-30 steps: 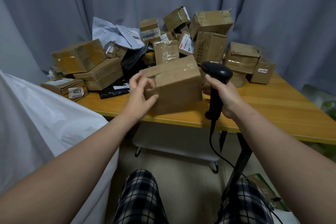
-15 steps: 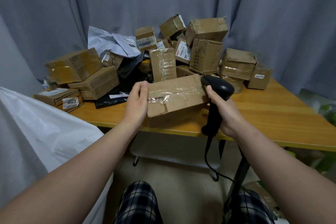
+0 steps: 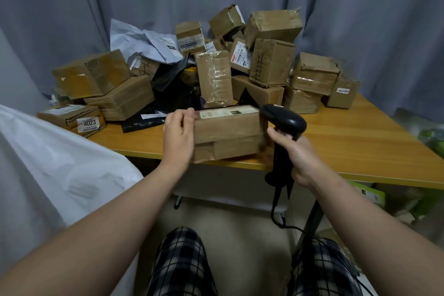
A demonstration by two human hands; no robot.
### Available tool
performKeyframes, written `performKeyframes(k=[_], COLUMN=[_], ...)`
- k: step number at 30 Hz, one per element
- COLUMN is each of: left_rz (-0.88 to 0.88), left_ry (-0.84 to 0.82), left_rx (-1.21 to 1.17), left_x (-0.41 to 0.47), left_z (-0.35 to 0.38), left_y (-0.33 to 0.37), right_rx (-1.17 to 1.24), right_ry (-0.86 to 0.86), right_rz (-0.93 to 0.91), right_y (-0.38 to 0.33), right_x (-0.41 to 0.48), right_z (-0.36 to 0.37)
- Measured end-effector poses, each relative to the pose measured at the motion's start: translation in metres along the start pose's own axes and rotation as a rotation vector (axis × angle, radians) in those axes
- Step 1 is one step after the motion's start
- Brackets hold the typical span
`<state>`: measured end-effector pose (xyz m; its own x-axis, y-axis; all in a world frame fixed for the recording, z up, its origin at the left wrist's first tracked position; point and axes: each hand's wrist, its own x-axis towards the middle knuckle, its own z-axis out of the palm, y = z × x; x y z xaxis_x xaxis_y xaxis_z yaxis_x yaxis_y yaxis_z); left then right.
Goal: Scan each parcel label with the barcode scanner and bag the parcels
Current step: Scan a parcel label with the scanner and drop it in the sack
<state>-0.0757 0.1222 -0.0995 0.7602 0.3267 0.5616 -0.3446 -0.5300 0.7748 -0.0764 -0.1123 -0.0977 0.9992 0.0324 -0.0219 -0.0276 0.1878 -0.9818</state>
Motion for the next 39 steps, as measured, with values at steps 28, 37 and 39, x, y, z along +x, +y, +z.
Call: performKeyframes(k=[28, 37, 39], left_rz=[-0.14, -0.235, -0.236], left_ry=[-0.536, -0.452, -0.529], left_rx=[-0.11, -0.181, -0.157], left_x=[0.079, 0.042, 0.023], left_z=[-0.028, 0.013, 0.019], left_y=[0.038, 0.017, 0.007], right_rx=[-0.383, -0.152, -0.125], right_ry=[0.008, -0.061, -0.054], right_rz=[-0.505, -0.273, -0.274], right_y=[-0.004, 0.003, 0.004], right_x=[-0.013, 0.009, 0.009], right_z=[0.008, 0.017, 0.018])
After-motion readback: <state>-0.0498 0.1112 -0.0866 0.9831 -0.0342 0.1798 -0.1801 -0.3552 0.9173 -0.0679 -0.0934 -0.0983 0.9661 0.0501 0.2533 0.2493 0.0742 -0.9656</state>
